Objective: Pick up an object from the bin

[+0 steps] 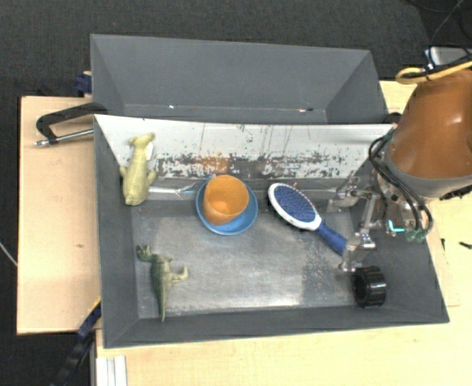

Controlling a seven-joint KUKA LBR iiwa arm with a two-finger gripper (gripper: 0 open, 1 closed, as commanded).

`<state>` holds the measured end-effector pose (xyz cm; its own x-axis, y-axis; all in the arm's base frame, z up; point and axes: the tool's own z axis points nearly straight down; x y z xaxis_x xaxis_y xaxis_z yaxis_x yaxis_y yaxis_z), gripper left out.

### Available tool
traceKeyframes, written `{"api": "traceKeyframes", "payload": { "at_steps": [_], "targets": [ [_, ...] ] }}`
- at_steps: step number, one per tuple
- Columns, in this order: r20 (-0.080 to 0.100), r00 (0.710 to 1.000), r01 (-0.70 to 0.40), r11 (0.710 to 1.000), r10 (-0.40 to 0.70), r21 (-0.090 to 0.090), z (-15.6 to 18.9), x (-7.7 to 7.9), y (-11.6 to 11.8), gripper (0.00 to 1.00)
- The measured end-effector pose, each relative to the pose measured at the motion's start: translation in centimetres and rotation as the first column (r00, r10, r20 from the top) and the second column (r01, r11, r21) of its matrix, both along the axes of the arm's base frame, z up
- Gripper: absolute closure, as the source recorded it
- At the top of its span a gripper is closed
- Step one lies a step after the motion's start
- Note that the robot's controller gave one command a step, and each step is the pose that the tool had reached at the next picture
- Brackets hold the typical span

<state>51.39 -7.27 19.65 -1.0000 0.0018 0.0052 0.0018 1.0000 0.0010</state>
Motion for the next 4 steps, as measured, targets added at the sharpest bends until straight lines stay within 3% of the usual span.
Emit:
{"api": "traceKeyframes", "payload": {
  "at_steps": [1, 2, 3, 4],
  "targets": [
    [0.03, 0.984, 0.178, 0.984, -0.178, 0.0, -10.1, 6.5, 1.2, 0.0],
    [0.052, 0.983, 0.176, 0.984, -0.176, 0.003, -9.7, 7.0, 1.3, 1.0],
    [0.021, 0.981, 0.195, 0.981, -0.195, 0.001, 5.1, 5.9, 0.4, 1.0],
    [0.001, 1.0, -0.02, 1.0, 0.02, 0.001, -5.6, 5.4, 1.1, 1.0]
  ]
}}
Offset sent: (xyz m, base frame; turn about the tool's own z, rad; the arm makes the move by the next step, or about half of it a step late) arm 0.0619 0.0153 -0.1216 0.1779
